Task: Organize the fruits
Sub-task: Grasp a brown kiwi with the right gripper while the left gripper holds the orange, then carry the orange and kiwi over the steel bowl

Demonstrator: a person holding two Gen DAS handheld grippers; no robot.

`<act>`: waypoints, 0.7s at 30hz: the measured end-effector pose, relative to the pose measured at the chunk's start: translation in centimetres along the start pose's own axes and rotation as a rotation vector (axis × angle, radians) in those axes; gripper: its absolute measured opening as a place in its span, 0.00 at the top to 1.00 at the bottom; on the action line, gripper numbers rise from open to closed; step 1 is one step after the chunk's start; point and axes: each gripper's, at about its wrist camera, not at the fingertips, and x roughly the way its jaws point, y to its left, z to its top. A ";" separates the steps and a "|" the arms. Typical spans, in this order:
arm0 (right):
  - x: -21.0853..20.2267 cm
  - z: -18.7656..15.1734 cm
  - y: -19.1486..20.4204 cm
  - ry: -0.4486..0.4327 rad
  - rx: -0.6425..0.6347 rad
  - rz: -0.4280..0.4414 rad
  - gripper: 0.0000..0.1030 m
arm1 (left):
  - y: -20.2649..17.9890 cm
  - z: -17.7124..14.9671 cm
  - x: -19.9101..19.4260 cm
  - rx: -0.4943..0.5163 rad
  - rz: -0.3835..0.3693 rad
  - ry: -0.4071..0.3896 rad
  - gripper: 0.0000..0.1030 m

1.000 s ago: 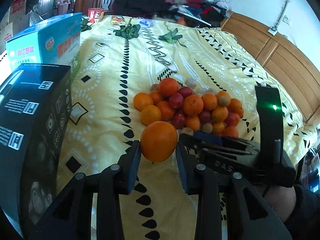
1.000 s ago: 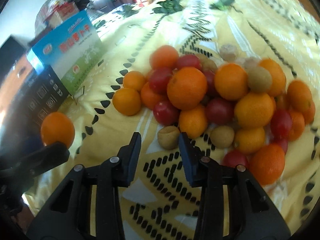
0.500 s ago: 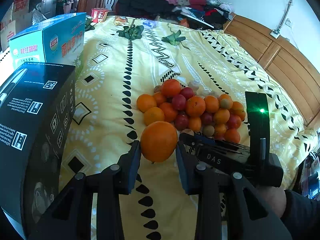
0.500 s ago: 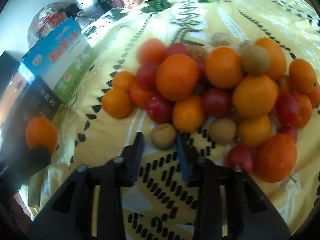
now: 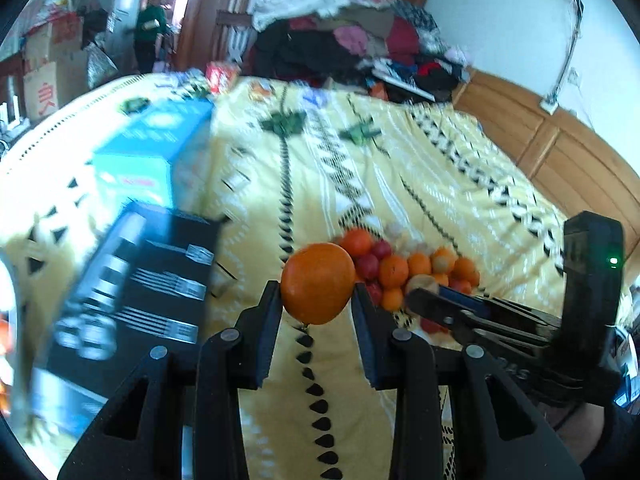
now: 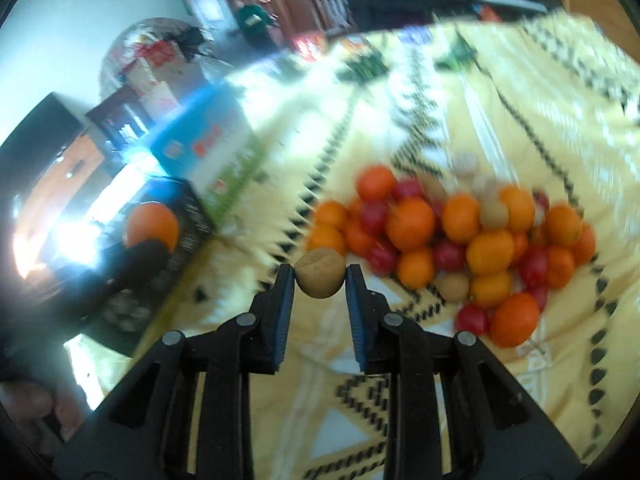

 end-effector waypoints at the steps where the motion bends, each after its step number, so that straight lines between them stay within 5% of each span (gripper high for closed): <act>1: -0.6 0.6 0.9 -0.014 -0.022 0.010 0.74 | 0.5 0.4 -1.1 -0.004 0.015 -0.021 0.65; 12: -3.4 6.7 13.7 -0.109 -0.244 0.203 0.74 | 11.9 3.8 -15.0 -0.160 0.271 -0.232 0.65; 21: -2.0 8.8 27.2 -0.064 -0.410 0.433 0.74 | 22.5 3.1 -24.0 -0.277 0.458 -0.321 0.65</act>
